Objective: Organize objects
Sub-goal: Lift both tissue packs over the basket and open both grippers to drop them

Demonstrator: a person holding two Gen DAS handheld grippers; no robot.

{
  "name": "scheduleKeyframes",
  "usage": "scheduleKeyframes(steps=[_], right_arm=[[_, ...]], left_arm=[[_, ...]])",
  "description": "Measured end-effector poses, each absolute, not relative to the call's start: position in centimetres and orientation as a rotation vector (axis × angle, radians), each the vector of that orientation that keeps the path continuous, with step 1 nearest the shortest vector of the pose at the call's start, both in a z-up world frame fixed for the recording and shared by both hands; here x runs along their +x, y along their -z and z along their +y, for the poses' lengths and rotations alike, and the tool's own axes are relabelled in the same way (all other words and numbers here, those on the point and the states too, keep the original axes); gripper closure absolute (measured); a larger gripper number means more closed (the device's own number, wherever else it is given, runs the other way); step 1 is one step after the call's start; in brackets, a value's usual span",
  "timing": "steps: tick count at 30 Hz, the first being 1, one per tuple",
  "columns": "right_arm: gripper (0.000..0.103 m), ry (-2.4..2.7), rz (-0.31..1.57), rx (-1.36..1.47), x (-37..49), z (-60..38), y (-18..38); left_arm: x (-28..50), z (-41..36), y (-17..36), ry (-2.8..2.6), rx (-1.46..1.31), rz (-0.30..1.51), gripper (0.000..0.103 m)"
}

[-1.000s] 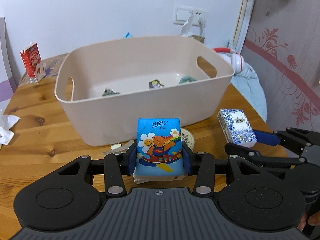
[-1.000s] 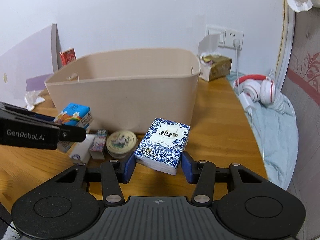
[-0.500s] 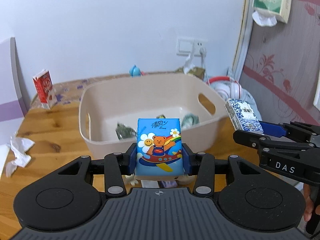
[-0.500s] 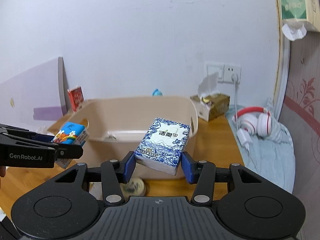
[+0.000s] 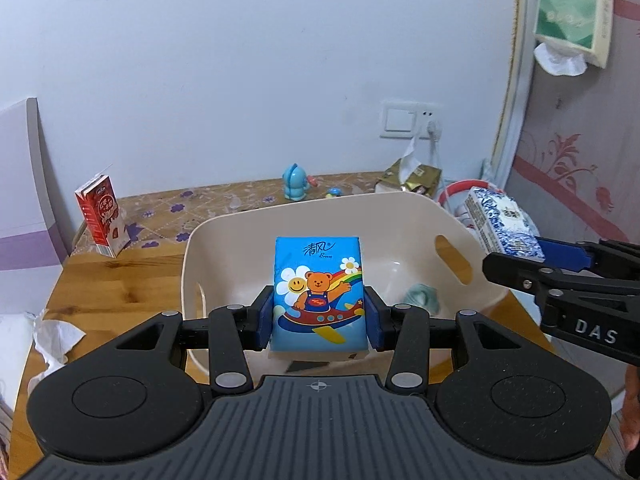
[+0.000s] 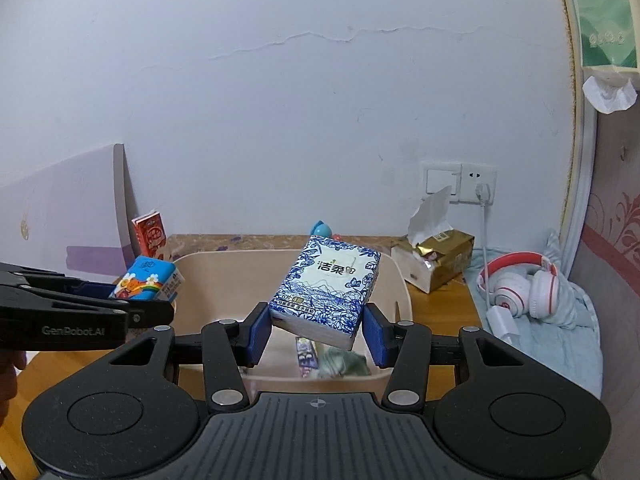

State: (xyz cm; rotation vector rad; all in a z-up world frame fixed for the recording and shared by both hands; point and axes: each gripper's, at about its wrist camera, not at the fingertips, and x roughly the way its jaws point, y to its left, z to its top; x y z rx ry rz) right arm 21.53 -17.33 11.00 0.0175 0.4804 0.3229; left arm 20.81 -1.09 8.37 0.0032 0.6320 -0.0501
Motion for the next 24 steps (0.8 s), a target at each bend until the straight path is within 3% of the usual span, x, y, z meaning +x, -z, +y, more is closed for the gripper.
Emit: scheduleKeyframes(steps=[24], right_arm=[[0.056,-0.294,0.750,-0.141,30.3,-12.3,-5.0]], left_arm=[[31.1,-0.1,-0.9,0.018,0.027,0.922,0.057]])
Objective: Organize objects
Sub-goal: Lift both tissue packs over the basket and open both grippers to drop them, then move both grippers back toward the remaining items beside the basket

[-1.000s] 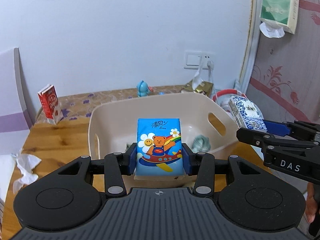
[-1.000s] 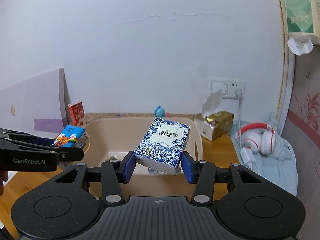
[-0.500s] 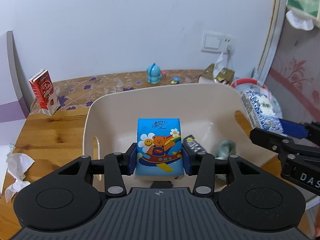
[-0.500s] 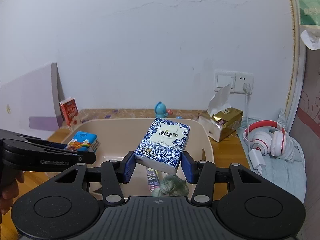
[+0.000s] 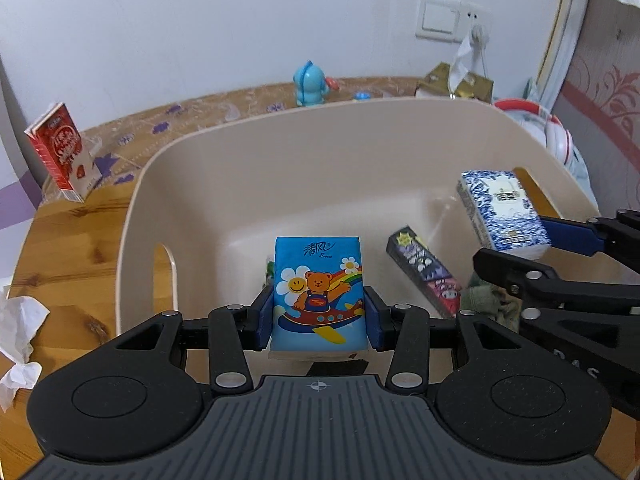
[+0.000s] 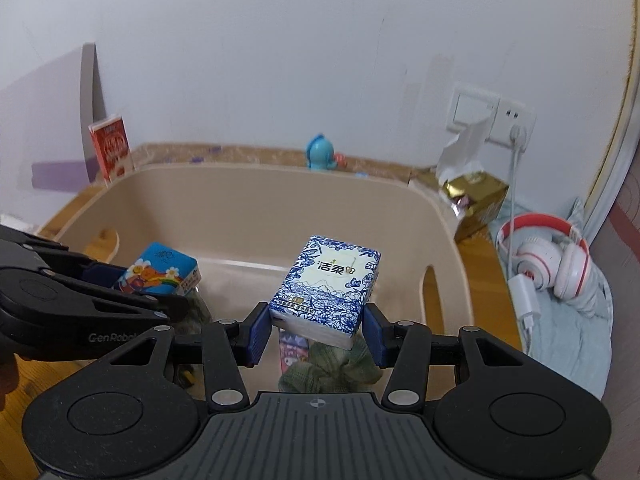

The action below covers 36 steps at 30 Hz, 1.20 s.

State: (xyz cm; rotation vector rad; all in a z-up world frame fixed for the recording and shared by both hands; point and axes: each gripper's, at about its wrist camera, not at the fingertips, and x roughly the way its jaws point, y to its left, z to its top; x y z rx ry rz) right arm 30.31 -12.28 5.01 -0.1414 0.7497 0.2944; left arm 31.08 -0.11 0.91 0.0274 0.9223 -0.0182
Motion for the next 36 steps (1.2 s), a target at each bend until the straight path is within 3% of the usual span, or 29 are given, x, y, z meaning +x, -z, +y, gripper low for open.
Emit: scheduleKeyframes(steps=[9,10,15,22,27,29,36], right_arm=[[0.057,-0.281,0.760,-0.163,30.2,-12.5,-4.4],[0.050,-0.281,0.755,-0.157,30.1,-12.6,-4.6],[0.044,-0.282,0.707,-0.140,28.9,-13.3,-5.9],[0.028,-0.283,0.622,-0.094,26.0,-15.0,-8.1],[0.022,-0.291,0.580,-0.079,23.6,-16.3,-9.1],[0.012,-0.300,0.575,-0.095,22.6,-16.4,-9.1],[0.005,-0.320,0.602,-0.133,20.5,-16.9,-7.9]], left_arm=[[31.0,0.0,-0.6,-0.001,0.032,0.912,0.056],[30.9,0.1,-0.8,-0.004,0.031,0.903,0.054],[29.7,0.3,-2.3,-0.011,0.008,0.851,0.039],[26.4,0.4,-5.0,-0.023,0.016,0.756,0.022],[23.4,0.4,-6.2,-0.029,0.028,0.712,0.019],[22.2,0.5,-6.4,-0.028,0.024,0.707,0.019],[18.5,0.5,-6.0,-0.017,0.022,0.701,0.018]])
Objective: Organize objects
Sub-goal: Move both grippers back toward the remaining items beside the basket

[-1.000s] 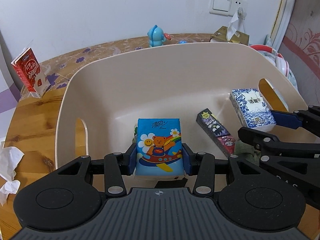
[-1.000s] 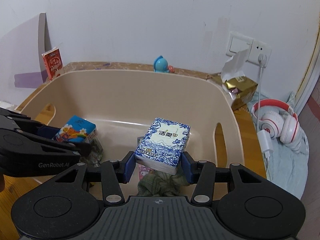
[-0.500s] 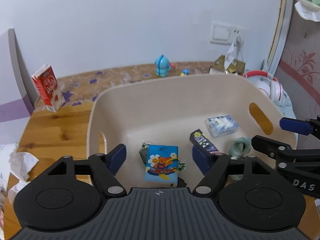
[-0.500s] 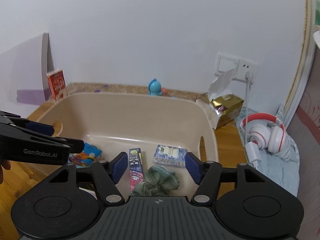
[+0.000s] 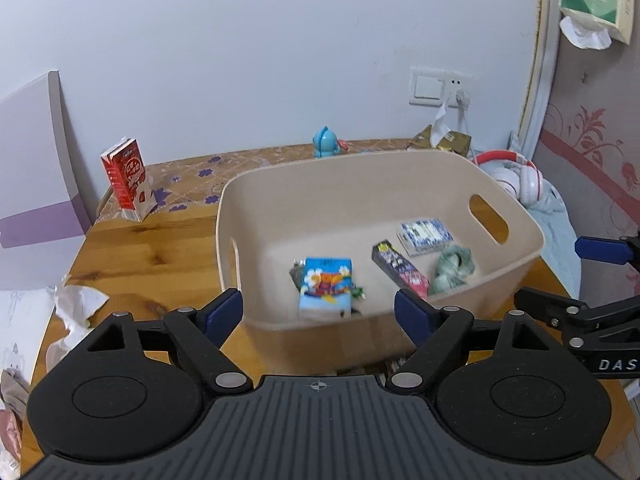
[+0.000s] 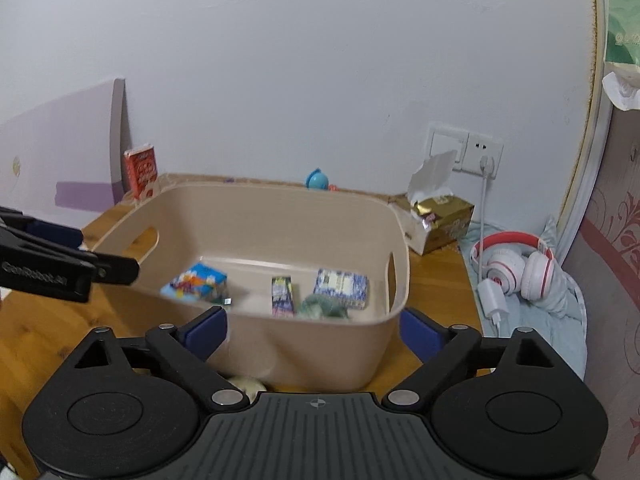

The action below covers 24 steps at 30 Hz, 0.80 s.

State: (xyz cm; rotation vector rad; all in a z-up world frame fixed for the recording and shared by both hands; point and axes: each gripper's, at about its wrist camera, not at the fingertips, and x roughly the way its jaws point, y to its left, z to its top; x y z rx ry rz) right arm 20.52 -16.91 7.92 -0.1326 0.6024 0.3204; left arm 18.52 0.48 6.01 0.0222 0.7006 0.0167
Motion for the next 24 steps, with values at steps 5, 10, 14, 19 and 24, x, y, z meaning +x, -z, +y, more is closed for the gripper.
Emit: scheduleKeyframes(steps=[5,10,14,19,24], right_arm=[[0.003,-0.327,0.642,-0.148,19.9,-17.2,-6.3],[0.003,-0.316,0.677,-0.168,19.2,-17.2,-4.2],[0.003,-0.322,0.718,-0.189,19.0,-16.8,-2.3],[0.003,-0.331,0.769,-0.211,19.2,-16.2,-0.5],[0.003,-0.339,0.806,-0.218,19.6,-15.8,0.7]], left_arm=[[16.9,0.3,-4.7,-0.010,0.031,0.720,0.018],[16.4,0.4,-2.4,-0.003,0.028,0.771,0.018],[16.1,0.2,-0.7,0.005,0.024,0.796,0.018],[16.1,-0.4,1.4,0.021,0.020,0.834,0.018],[16.3,-0.9,3.4,0.043,0.004,0.875,0.018]])
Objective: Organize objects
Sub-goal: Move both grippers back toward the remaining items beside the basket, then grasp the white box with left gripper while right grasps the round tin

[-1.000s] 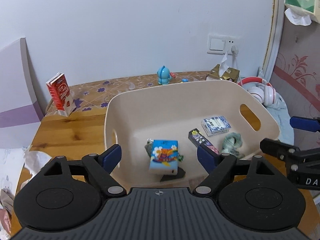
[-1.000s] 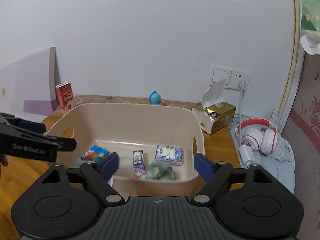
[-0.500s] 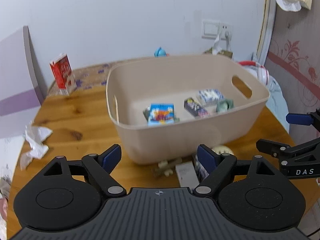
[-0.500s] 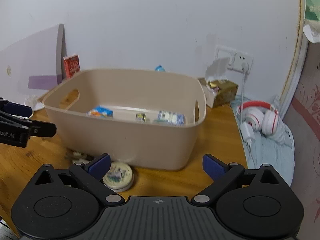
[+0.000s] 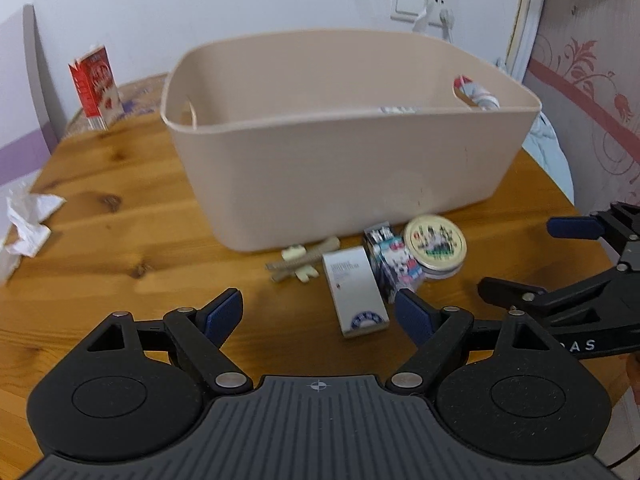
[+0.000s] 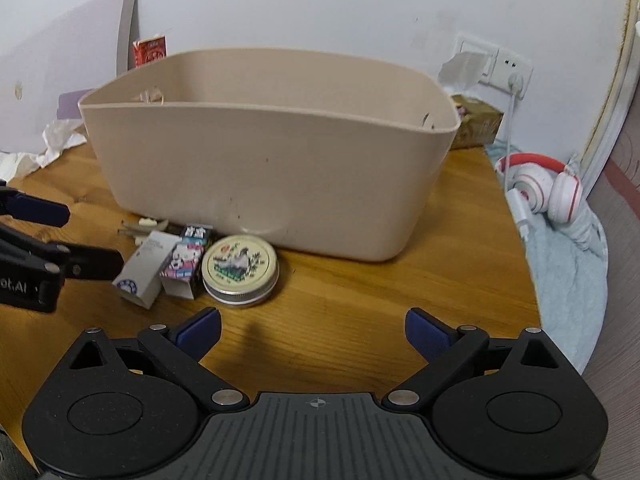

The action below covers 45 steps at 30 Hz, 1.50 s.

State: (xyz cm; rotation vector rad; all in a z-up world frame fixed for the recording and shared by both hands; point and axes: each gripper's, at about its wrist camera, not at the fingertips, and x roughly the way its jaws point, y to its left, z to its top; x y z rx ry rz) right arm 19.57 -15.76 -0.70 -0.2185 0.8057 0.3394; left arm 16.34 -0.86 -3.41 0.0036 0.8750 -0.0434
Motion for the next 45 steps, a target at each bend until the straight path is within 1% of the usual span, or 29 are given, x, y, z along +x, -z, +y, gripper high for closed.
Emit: scheduleKeyframes(steps=[6,18,21,25,26,29,33,35,36,37,38,40,45], right_arm=[[0.002,-0.367,0.813,-0.216,20.1,-15.5,1.4],[0.002,-0.403,0.821,-0.200,21.7,-14.9,2.8],[0.002,-0.416,0.815,-0.219,22.0,-14.4,2.8],[0.003,-0.434,0.807,-0.229,22.2,-13.6,3.0],[0.004,-0.438,0.811,-0.228,22.3,-13.5,3.0],[0.009,-0.450,0.813,-0.220,22.4,-13.3,3.0],[0.018,-0.459,0.806,-0.220,22.6,-12.9,2.8],[0.026,-0.468,0.806,-0.216,22.6,-12.7,2.7],[0.029,-0.473,0.806,-0.216,22.6,-12.5,2.6],[0.036,-0.480,0.803,-0.221,22.5,-12.3,2.5],[0.044,-0.487,0.801,-0.225,22.4,-12.1,2.4],[0.050,-0.488,0.794,-0.246,22.1,-11.6,2.2],[0.052,-0.475,0.783,-0.270,21.2,-11.5,2.1]], left_arm=[[16.9,-1.3,5.2,0.066,0.006,0.901,0.018],[18.2,-0.6,6.4,0.019,-0.005,0.915,0.019],[18.5,-0.1,6.5,0.014,-0.003,0.915,0.022],[18.7,0.0,6.4,0.024,0.021,0.907,0.030],[18.7,0.0,6.4,0.026,0.020,0.909,0.031],[18.5,0.0,6.3,0.046,0.025,0.904,0.037],[18.2,-0.3,6.3,0.088,0.046,0.885,0.053],[18.2,-0.5,6.3,0.103,0.050,0.884,0.060],[18.1,-0.6,6.2,0.111,0.050,0.884,0.064],[18.1,-0.7,6.2,0.118,0.052,0.884,0.069],[18.0,-0.8,6.2,0.120,0.057,0.884,0.071],[18.0,-0.9,6.2,0.110,0.057,0.880,0.072],[17.5,-0.8,6.1,0.098,0.057,0.881,0.072]])
